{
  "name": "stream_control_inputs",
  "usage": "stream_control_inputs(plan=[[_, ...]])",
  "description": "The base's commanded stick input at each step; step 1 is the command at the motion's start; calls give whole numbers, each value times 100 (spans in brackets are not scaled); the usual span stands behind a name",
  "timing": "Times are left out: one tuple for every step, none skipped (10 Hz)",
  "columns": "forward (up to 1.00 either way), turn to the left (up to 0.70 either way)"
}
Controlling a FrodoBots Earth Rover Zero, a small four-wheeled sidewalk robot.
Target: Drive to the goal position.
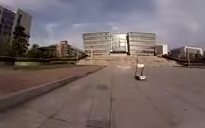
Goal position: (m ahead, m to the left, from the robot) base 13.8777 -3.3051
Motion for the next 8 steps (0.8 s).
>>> stream_control_inputs(plan=[[70, -14], [70, 0], [70, 0], [70, 0], [70, 0], [70, 0], [70, 0], [70, 0]])
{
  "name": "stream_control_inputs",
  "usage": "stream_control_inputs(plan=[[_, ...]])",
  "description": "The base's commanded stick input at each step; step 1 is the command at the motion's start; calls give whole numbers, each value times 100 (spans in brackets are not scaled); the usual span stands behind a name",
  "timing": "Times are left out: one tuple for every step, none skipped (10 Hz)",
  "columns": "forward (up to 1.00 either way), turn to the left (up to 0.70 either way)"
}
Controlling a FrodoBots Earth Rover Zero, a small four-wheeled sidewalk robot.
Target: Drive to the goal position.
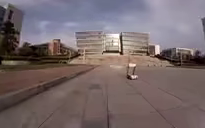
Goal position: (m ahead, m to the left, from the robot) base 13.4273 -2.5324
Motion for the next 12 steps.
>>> stream_control_inputs(plan=[[70, 0], [70, 0], [70, 0], [70, 0], [70, 0], [70, 0], [70, 0], [70, 0], [70, -10], [70, -14], [70, -14], [70, -14]])
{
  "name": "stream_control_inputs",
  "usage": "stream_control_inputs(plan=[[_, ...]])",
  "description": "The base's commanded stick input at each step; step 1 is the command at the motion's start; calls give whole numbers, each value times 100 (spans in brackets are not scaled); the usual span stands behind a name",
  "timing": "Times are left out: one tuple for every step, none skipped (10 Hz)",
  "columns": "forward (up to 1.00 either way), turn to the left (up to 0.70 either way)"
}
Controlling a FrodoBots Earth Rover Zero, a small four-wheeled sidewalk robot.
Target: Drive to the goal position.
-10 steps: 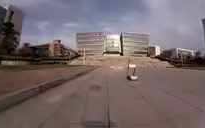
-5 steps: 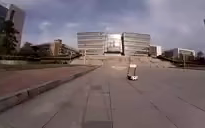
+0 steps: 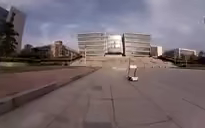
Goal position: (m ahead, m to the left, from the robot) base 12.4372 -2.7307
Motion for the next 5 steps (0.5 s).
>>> stream_control_inputs(plan=[[70, -14], [70, -14], [70, -14], [70, -14], [70, -14]])
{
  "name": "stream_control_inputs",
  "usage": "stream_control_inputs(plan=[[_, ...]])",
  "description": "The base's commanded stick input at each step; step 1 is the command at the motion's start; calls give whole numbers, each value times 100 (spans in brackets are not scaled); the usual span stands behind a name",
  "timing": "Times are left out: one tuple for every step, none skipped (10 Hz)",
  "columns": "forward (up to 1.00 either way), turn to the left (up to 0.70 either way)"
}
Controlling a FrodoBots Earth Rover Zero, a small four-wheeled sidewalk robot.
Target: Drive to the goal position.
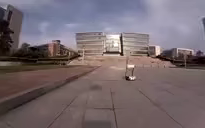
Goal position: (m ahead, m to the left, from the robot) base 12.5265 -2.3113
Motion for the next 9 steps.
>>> stream_control_inputs(plan=[[70, -14], [70, -5], [70, 0], [70, 0], [70, 0], [70, 0], [70, 0], [70, 0], [70, 0]])
